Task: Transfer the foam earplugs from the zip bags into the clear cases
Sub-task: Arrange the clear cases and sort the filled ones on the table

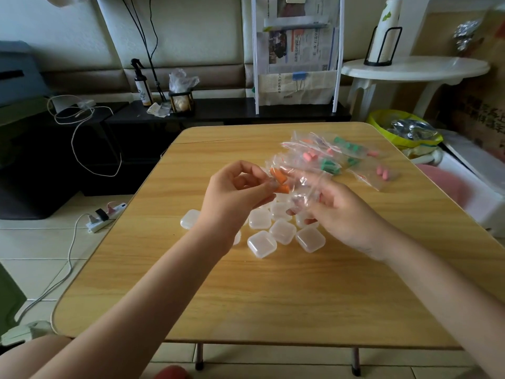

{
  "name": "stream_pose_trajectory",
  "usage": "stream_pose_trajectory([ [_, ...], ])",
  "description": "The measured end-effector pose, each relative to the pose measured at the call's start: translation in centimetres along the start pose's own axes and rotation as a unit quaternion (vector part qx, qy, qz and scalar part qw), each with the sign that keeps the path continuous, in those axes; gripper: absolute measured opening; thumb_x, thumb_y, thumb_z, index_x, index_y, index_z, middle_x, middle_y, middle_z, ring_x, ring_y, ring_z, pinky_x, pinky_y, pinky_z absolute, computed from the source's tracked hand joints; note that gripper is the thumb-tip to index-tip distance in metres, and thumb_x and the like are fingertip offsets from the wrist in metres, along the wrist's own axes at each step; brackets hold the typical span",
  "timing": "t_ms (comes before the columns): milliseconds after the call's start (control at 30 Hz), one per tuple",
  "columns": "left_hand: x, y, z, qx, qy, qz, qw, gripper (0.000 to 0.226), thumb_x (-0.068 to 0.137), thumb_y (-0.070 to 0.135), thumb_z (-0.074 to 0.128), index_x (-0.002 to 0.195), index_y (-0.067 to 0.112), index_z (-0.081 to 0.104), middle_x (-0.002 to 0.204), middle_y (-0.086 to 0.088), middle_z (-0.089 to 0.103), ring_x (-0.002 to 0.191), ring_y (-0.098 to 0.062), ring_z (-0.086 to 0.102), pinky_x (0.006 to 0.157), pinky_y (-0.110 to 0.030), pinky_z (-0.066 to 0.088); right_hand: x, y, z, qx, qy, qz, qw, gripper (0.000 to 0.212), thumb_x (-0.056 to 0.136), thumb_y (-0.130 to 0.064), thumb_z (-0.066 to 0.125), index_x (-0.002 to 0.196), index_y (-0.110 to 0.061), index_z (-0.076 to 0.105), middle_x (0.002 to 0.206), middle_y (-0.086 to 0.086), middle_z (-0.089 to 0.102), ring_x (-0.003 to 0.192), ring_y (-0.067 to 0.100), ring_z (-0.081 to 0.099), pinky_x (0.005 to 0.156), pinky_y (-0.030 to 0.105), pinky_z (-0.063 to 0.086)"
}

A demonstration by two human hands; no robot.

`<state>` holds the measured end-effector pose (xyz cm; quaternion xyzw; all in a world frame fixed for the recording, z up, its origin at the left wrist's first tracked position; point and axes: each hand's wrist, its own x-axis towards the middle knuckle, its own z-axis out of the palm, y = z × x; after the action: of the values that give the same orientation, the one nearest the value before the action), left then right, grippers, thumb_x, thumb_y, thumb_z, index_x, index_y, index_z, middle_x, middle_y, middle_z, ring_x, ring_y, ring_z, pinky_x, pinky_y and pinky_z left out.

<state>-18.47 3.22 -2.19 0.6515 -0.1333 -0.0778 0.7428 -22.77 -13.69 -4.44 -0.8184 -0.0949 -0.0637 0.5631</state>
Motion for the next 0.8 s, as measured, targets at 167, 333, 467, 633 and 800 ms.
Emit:
stream_pose_trajectory([
  [167, 0.1, -0.1, 0.1, -0.010, -0.013, -0.028, 0.999, 0.025, 0.077, -0.005, 0.070, 0.079, 0.009, 0.050, 0.071, -0.007, 0.060, 0.068, -0.013, 0.069, 0.082, -0.037, 0.055, 0.2, 0.7, 0.0, -0.010, 0.033, 0.024, 0.999, 0.056, 0.093, 0.005, 0.046, 0.128, -0.037, 0.055, 0.120, 0.002, 0.064, 0.091, 0.031, 0.067, 0.077, 0.044, 0.057],
  [333, 0.3, -0.5, -0.1, -0.020, 0.006, -0.076, 0.997, 0.005, 0.086, 0.009, 0.066, 0.089, 0.005, 0.063, 0.088, -0.012, 0.062, 0.080, -0.017, 0.059, 0.076, -0.033, 0.059, 0.3, -0.1, -0.2, 0.065, 0.071, -0.011, 0.995, 0.039, 0.096, -0.003, 0.052, 0.112, -0.037, 0.064, 0.117, -0.007, 0.066, 0.089, 0.009, 0.070, 0.069, 0.017, 0.051],
  [467, 0.3, -0.4, -0.2, -0.003, 0.006, -0.069, 0.998, 0.005, 0.087, 0.008, 0.065, 0.083, 0.008, 0.066, 0.090, -0.018, 0.064, 0.085, -0.018, 0.064, 0.072, -0.030, 0.058, 0.4, -0.2, -0.2, 0.055, 0.055, -0.017, 0.997, 0.036, 0.089, -0.012, 0.065, 0.118, -0.032, 0.065, 0.121, -0.010, 0.065, 0.109, 0.012, 0.063, 0.080, 0.019, 0.050],
  [633, 0.0, -0.3, 0.0, -0.006, -0.037, -0.046, 0.998, 0.014, 0.081, 0.000, 0.069, 0.081, 0.005, 0.056, 0.090, -0.018, 0.066, 0.082, -0.017, 0.070, 0.072, -0.026, 0.058, 0.2, -0.3, 0.3, 0.045, 0.045, -0.025, 0.998, 0.048, 0.078, -0.019, 0.072, 0.124, -0.030, 0.062, 0.124, -0.014, 0.063, 0.113, 0.000, 0.058, 0.092, 0.018, 0.049],
  [800, 0.0, -0.8, 0.4, 0.008, -0.053, -0.049, 0.997, 0.020, 0.078, 0.006, 0.072, 0.077, 0.009, 0.052, 0.082, -0.012, 0.064, 0.076, -0.018, 0.066, 0.072, -0.026, 0.056, 0.1, -0.1, 0.6, 0.040, 0.058, -0.025, 0.997, 0.042, 0.064, -0.037, 0.072, 0.106, -0.041, 0.066, 0.107, -0.005, 0.069, 0.104, 0.013, 0.065, 0.092, 0.037, 0.053],
])
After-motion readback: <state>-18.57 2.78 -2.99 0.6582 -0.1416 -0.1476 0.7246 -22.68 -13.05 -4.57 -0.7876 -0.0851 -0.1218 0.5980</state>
